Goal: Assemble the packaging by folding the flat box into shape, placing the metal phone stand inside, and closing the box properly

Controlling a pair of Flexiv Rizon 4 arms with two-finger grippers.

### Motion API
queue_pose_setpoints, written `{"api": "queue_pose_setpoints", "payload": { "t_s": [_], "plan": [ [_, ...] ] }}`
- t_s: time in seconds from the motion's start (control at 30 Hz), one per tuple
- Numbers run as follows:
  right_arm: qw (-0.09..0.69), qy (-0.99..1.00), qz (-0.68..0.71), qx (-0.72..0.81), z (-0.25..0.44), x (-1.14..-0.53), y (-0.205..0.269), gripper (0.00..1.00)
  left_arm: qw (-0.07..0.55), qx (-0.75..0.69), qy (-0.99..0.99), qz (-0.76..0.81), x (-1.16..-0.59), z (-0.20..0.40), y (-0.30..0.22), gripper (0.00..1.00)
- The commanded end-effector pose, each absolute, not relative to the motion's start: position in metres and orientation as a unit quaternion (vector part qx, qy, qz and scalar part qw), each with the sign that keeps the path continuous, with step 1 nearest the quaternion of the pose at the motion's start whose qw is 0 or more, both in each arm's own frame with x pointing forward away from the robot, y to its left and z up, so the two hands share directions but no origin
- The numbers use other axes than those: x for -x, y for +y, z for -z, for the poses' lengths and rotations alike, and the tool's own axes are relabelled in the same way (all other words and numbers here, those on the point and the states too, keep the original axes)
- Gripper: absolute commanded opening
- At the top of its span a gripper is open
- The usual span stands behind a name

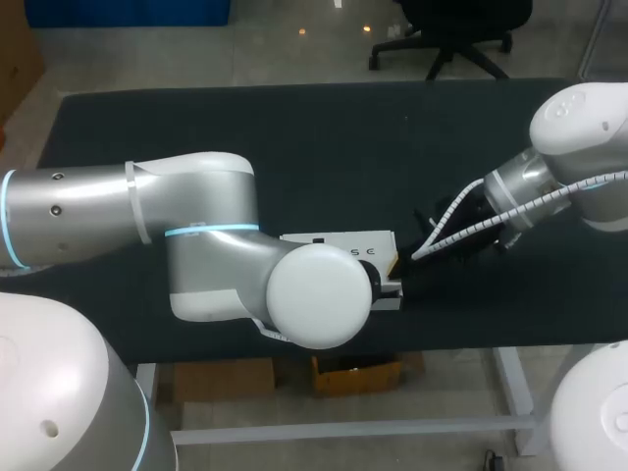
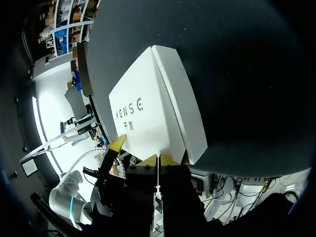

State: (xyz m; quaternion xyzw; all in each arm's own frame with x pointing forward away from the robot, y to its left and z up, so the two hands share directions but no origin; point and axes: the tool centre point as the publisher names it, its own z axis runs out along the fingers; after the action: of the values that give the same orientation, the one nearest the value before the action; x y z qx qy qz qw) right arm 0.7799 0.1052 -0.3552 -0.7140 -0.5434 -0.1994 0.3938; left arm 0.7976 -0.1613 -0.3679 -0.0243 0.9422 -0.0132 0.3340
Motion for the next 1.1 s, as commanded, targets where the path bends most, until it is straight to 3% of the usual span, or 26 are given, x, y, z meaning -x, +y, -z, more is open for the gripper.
{"api": "queue_pose_setpoints", "payload": {
  "t_s": [0.03, 1.1],
  "plan": [
    [0.397, -0.543, 0.201, 0.712, 0.3553, -0.7784, 0.1031, 0.0, 0.335, 0.025, 0.942, 0.013, -0.7965, 0.3686, -0.1616, 0.43],
    [0.399, -0.539, 0.197, 0.715, 0.3598, -0.7806, 0.1034, 0.0, 0.337, 0.026, 0.941, 0.019, -0.7954, 0.3654, -0.1586, 0.44]
  ]
}}
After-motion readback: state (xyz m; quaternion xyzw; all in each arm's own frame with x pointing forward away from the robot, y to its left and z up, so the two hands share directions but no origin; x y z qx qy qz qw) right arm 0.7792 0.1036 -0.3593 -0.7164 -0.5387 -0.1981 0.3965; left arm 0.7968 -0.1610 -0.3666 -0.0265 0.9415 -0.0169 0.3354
